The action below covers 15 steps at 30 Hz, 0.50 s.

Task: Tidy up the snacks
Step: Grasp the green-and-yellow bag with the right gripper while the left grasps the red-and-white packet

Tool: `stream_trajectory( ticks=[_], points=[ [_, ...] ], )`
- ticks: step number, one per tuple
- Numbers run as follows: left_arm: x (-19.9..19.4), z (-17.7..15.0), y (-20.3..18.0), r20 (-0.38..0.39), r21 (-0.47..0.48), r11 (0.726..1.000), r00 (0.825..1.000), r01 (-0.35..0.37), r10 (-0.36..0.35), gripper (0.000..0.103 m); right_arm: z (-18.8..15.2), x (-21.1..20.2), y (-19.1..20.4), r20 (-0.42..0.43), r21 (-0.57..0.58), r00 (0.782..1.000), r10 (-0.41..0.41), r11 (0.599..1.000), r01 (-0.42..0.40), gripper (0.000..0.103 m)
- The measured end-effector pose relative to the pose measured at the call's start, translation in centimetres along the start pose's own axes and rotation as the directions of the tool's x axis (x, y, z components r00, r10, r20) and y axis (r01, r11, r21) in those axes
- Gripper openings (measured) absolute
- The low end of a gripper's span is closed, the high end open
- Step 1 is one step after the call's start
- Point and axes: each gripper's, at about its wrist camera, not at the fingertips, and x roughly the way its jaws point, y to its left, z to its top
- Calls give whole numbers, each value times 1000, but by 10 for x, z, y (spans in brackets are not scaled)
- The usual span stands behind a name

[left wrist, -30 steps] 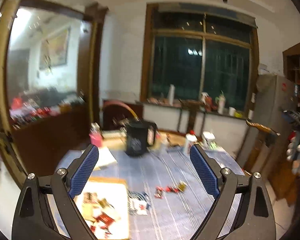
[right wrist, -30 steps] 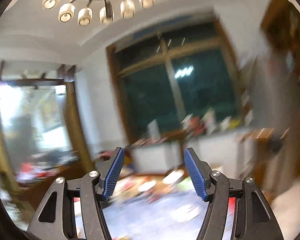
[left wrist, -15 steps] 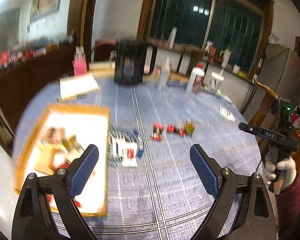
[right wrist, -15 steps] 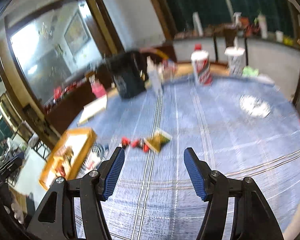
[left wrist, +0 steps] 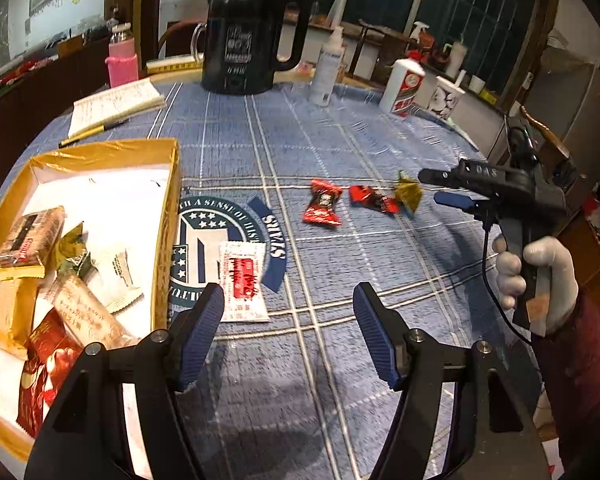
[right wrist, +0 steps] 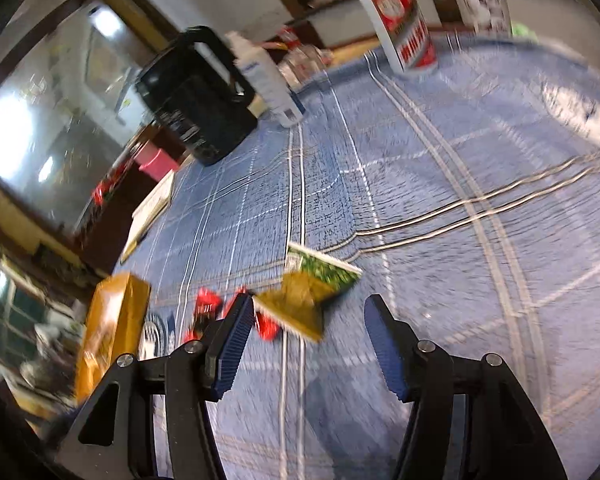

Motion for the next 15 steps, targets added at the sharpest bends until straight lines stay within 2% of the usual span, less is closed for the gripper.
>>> stream_trajectory(
  ticks=[7, 8, 9, 12, 15],
  points=[
    [28, 9, 19, -71, -34, 999, 997, -25, 23, 67, 9, 36, 21, 1, -63, 988, -154, 986, 153, 59],
    [34, 11, 22, -88, -40, 999, 996, -31, 28, 67, 8, 39, 22, -5, -71, 987, -161, 984, 160, 50],
    [39, 13, 24, -104, -47, 998, 994, -35, 30, 67, 7, 39, 25, 11, -86, 984, -178, 980, 178, 47],
    [51, 14, 24, -140, -44, 998, 989, -44, 38, 67, 3, 37, 30, 20, -125, 982, -186, 974, 187, 42],
    [59, 14, 15, -154, 10, 997, 985, -81, 82, 67, -5, 30, 37, 31, -172, 980, -195, 965, 198, 40]
  ],
)
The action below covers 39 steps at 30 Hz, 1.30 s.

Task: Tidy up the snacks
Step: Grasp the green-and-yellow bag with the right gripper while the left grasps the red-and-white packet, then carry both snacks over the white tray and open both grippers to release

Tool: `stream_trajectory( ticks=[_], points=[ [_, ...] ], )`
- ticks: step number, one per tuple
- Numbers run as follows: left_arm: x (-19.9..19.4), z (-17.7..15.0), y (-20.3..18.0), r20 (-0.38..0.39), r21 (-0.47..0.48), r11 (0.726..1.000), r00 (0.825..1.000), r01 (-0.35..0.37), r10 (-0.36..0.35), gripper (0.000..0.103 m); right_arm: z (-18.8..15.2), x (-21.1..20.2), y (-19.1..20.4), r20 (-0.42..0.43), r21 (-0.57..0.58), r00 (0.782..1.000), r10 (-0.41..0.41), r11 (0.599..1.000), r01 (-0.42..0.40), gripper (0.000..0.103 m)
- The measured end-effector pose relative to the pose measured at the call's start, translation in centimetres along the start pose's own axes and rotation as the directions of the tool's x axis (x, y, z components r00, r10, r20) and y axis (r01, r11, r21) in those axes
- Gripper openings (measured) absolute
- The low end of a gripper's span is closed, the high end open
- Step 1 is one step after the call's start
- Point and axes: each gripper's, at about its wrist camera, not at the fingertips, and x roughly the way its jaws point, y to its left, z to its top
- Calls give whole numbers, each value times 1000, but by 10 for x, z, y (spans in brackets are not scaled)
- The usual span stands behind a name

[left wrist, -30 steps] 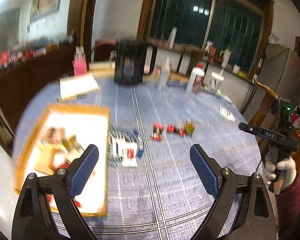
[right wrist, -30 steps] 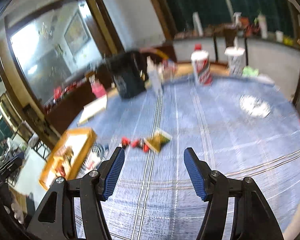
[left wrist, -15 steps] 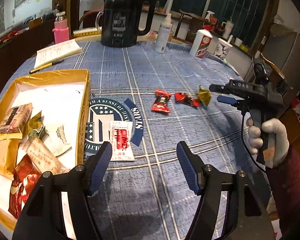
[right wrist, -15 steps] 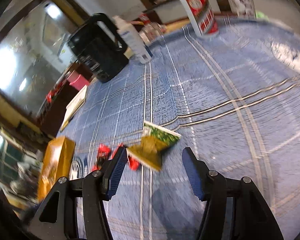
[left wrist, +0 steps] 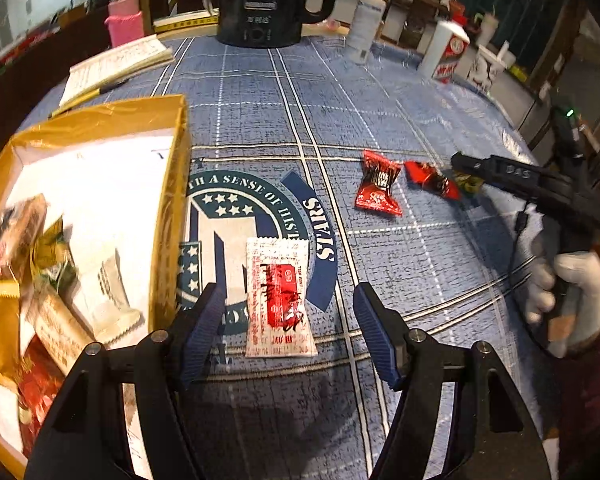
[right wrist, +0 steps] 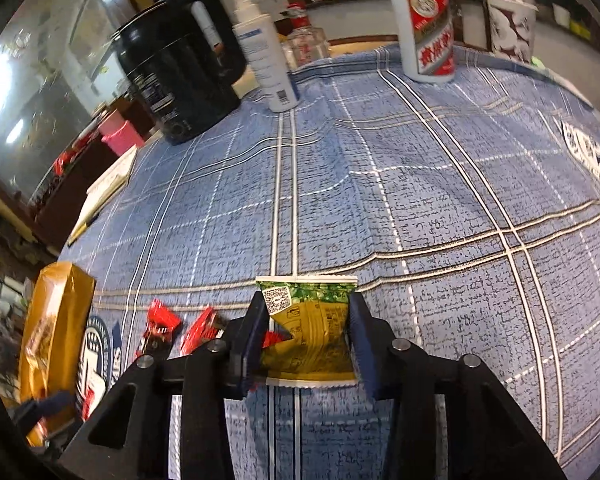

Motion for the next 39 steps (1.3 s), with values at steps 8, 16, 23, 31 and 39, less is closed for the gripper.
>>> stream_trajectory(
  ticks=[8, 16, 23, 31, 39],
  points=[
    [11, -5, -15, -1, 115, 986, 993, -118, 119, 34, -17, -26, 4, -12, -23, 996, 94, 995, -94, 39],
    [-8, -20, -12, 31, 75, 996, 998, -51, 48, 22, -36, -61, 19, -6, -74, 985, 174, 982, -174, 38],
    [-54, -36, -7, 121, 14, 1000, 992, 22, -24, 22, -51, -83, 36, -25, -89, 966, 257, 962, -259, 38],
    [-112, -61, 55, 279, -181, 981, 960, 74, -21, 22, -66, -108, 82, -33, -151, 941, 336, 929, -338, 38],
    [-121, -93, 128, 308, -358, 933, 948, 43, 75, 22, -85, -111, 168, -94, -257, 905, 416, 868, -426, 38]
  ],
)
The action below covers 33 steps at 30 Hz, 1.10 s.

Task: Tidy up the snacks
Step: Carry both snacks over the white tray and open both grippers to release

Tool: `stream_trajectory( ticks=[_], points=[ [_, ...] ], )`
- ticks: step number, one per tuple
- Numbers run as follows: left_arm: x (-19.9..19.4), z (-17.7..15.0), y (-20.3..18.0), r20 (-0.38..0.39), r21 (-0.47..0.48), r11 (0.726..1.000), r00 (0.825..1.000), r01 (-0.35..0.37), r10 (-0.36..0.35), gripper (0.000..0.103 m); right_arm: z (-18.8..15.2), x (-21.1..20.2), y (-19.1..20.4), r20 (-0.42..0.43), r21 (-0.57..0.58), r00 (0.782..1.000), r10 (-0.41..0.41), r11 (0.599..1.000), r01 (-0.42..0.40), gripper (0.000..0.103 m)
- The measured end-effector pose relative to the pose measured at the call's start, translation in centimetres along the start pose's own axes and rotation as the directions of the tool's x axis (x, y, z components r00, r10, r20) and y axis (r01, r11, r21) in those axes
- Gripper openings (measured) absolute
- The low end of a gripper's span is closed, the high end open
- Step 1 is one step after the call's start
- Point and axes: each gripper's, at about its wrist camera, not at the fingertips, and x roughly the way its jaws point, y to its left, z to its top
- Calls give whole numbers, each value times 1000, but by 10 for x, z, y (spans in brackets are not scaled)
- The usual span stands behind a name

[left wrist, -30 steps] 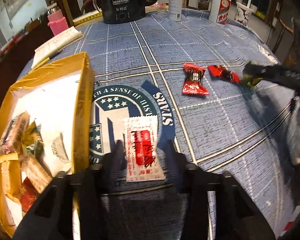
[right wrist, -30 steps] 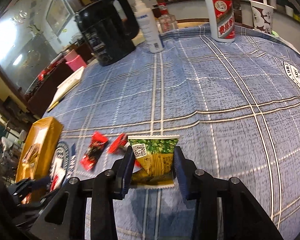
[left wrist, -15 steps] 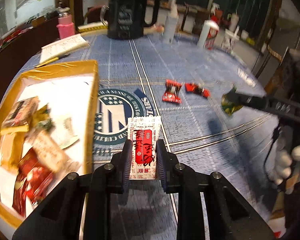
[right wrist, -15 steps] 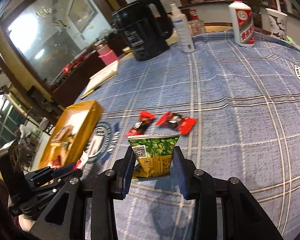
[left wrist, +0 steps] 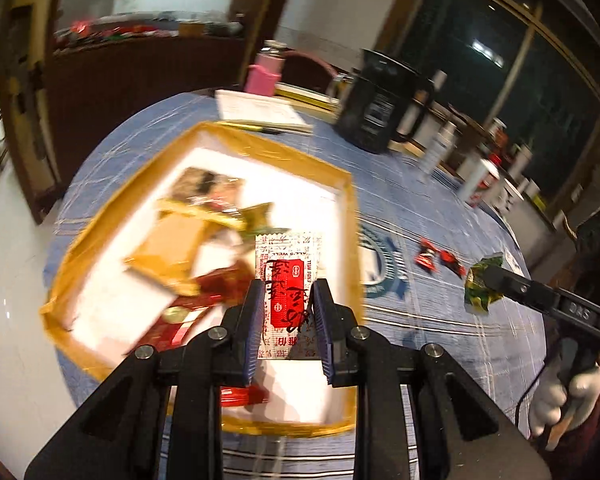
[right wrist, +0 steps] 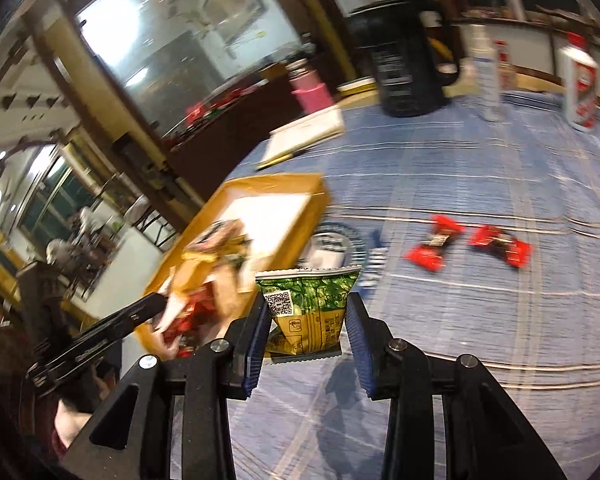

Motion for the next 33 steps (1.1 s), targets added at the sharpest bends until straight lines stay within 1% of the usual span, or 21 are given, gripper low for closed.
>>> stream_trajectory(
  ticks=[4, 9, 12, 15, 18, 21, 22, 23, 24, 26, 28, 30, 33],
  points=[
    [3, -4, 22, -2, -30, 999, 1000, -21, 21, 22, 4, 29, 39, -36, -54, 999, 30, 998, -32, 38],
    [11, -5, 44, -11, -58, 997, 999, -41, 41, 22, 10, 62, 71, -65, -100, 998, 23, 995, -29, 38],
    [16, -7, 54, -26, -68, 997, 999, -36, 34, 22, 14, 85, 86, -83, -131, 997, -1, 991, -10, 38],
    [22, -11, 57, -45, -65, 997, 999, -33, 30, 22, 20, 111, 95, -101, -155, 994, -46, 987, 30, 38],
    [22, -15, 59, -57, -62, 998, 998, -24, 20, 22, 26, 133, 96, -112, -163, 990, -91, 984, 72, 38],
    [18, -17, 59, -54, -53, 998, 998, -21, 18, 22, 32, 151, 91, -123, -150, 984, -128, 983, 109, 38],
    [16, -17, 58, -50, -49, 999, 999, -13, 11, 25, 34, 156, 89, -118, -137, 983, -139, 983, 123, 38],
    [14, -17, 58, -47, -47, 999, 999, -9, 6, 27, 35, 158, 87, -112, -126, 984, -140, 984, 126, 41],
    [11, -16, 57, -43, -44, 999, 999, -7, 6, 29, 36, 159, 85, -103, -116, 985, -139, 985, 127, 41],
    [7, -15, 57, -29, -41, 999, 1000, -7, 5, 39, 39, 158, 80, -72, -89, 989, -132, 988, 125, 41],
    [0, -15, 57, -11, -48, 999, 1000, -1, 1, 47, 41, 152, 77, -43, -69, 992, -116, 991, 113, 41],
    [-4, -14, 55, 2, -54, 999, 1000, 1, -1, 50, 42, 141, 73, -9, -48, 994, -105, 993, 104, 42],
    [-12, -14, 51, 21, -57, 998, 1000, 8, -7, 51, 43, 127, 68, 10, -26, 995, -97, 995, 97, 44]
  ],
)
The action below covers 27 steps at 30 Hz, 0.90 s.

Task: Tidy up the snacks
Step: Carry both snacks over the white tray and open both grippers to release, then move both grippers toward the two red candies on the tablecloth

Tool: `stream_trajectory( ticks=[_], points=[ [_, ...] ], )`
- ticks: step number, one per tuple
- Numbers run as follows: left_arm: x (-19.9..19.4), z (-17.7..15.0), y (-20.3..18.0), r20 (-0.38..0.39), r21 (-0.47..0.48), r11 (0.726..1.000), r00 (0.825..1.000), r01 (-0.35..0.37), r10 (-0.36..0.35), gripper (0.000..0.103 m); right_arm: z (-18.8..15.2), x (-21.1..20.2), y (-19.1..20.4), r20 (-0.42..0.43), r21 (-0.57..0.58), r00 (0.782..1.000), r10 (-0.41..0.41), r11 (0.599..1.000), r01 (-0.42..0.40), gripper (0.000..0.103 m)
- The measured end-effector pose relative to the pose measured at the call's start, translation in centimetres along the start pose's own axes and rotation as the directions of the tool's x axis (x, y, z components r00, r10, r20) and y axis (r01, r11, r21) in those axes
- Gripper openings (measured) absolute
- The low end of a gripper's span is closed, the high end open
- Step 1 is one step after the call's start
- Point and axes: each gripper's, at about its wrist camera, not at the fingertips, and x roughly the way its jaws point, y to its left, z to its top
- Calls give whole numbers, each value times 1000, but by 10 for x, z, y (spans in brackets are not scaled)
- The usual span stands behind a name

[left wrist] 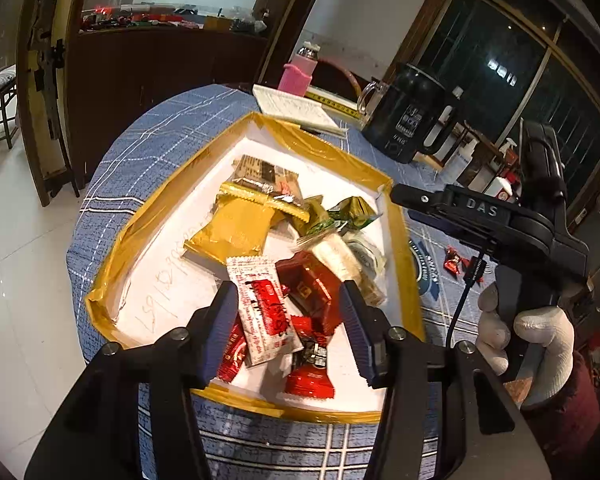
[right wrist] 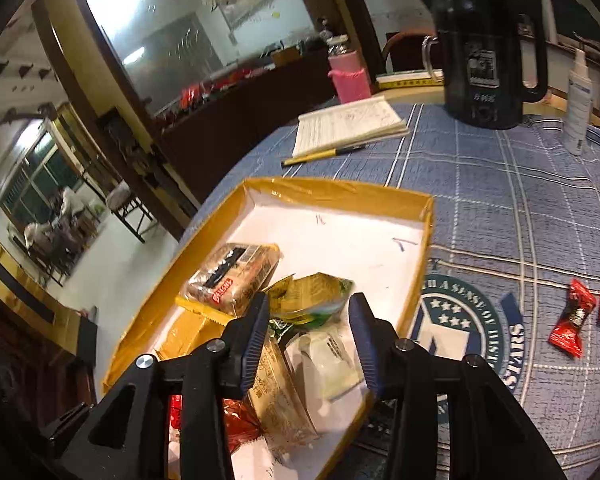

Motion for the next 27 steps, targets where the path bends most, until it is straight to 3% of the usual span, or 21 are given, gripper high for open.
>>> stream_trajectory(
  ticks=[3, 10, 16, 19, 22, 27],
  points=[
    [-8, -1, -8, 18, 12, 1000, 1000, -1, 1, 52, -6, -18, -7, 10, 23, 1000, 25, 999, -25, 44],
    [-28, -7, -39, 101, 79, 994, 993, -73, 65, 73, -54, -72, -16, 41, 3, 998, 56, 998, -56, 47],
    [-34, -21, -80, 121, 180, 979, 989, -101, 79, 74, -102, -108, -29, 47, -52, 999, 21, 998, -19, 47],
    [-33, -31, -105, 141, 244, 958, 983, -151, 119, 74, -123, -121, -38, 51, -71, 999, -13, 997, 16, 47],
    [-28, -42, -127, 161, 307, 930, 974, -204, 160, 74, -140, -132, -55, 46, -43, 999, -24, 999, 26, 47],
    [-18, -55, -155, 132, 364, 909, 977, -204, 167, 74, -154, -144, -79, 60, 2, 997, -57, 998, 57, 47]
  ],
)
